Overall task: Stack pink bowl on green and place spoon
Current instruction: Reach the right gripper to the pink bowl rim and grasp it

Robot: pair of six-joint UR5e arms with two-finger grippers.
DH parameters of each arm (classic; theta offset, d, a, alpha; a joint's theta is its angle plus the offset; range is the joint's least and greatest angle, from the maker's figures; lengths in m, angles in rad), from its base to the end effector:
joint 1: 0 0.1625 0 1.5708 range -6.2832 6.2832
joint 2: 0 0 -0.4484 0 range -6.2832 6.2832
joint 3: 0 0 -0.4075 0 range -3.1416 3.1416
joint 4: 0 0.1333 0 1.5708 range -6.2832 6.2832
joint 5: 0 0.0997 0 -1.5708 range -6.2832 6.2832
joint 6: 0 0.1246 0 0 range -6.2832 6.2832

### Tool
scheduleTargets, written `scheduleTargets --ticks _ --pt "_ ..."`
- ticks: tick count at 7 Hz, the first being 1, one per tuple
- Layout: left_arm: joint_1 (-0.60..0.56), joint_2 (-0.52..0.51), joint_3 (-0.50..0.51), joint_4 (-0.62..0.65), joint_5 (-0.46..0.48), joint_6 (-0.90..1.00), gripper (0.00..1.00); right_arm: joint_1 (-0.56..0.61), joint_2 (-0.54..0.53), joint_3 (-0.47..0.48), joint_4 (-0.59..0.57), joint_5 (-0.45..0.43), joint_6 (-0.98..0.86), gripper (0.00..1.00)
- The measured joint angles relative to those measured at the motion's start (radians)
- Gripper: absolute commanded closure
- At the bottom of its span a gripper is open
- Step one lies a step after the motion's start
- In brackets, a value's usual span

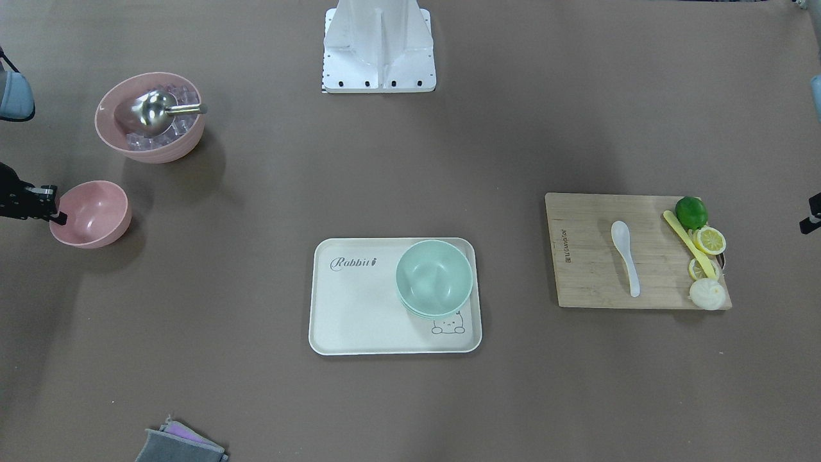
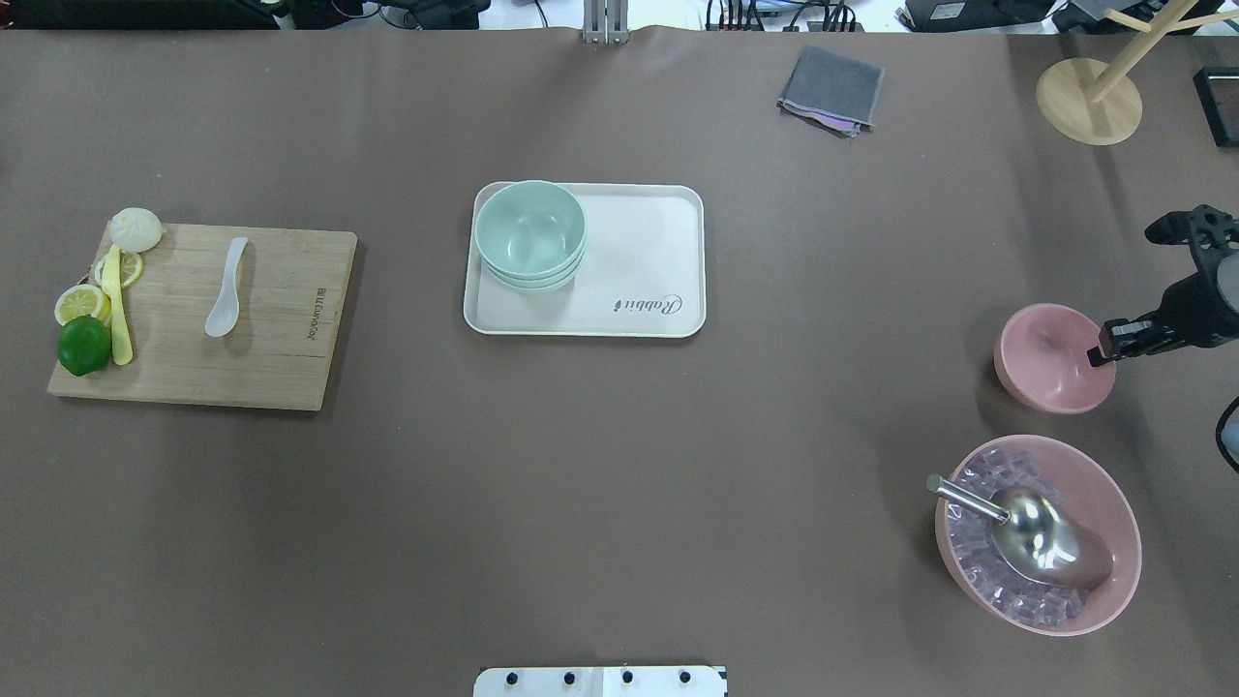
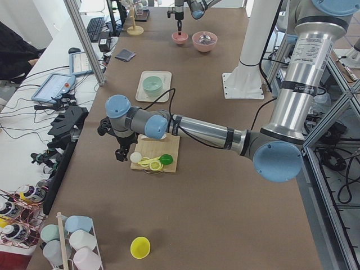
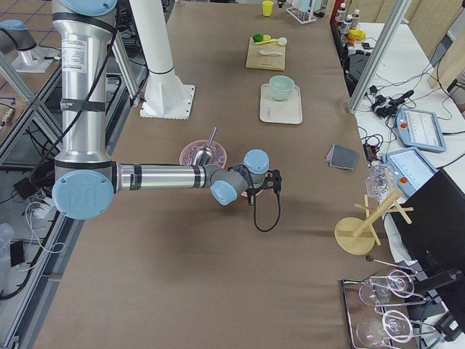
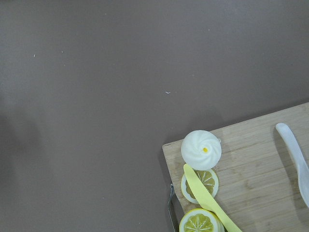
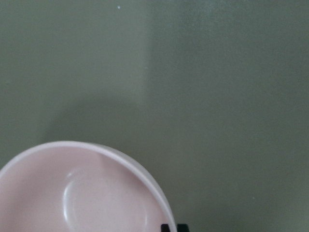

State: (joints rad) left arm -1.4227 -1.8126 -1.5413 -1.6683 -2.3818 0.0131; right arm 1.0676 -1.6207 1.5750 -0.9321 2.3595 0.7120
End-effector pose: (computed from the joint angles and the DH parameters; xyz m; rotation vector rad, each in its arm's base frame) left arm 0.0500 -0.6263 0.5633 0.2383 0.8245 0.2768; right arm -0.2097 -0.4741 0.6461 0.0243 -0.9464 -0.0408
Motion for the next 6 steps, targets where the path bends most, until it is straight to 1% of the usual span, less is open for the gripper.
scheduleTargets --ticks 1,3,4,6 --pt "0.005 -0.009 -0.002 0.001 0.0 -0.019 0.03 0.004 0.017 0.018 0.0 0.002 0.079 1.0" --pt "0.06 -0.042 -0.008 -0.002 0.0 -0.153 0.03 0.006 0.095 0.04 0.0 -0.002 0.225 1.0" --pt "0.103 -0.058 -0.006 -0.014 0.0 -0.244 0.03 0.007 0.134 0.041 -0.001 -0.005 0.269 1.0" --pt "0.193 -0.075 0.008 -0.089 0.007 -0.465 0.03 0.01 0.212 0.042 -0.006 -0.01 0.364 1.0"
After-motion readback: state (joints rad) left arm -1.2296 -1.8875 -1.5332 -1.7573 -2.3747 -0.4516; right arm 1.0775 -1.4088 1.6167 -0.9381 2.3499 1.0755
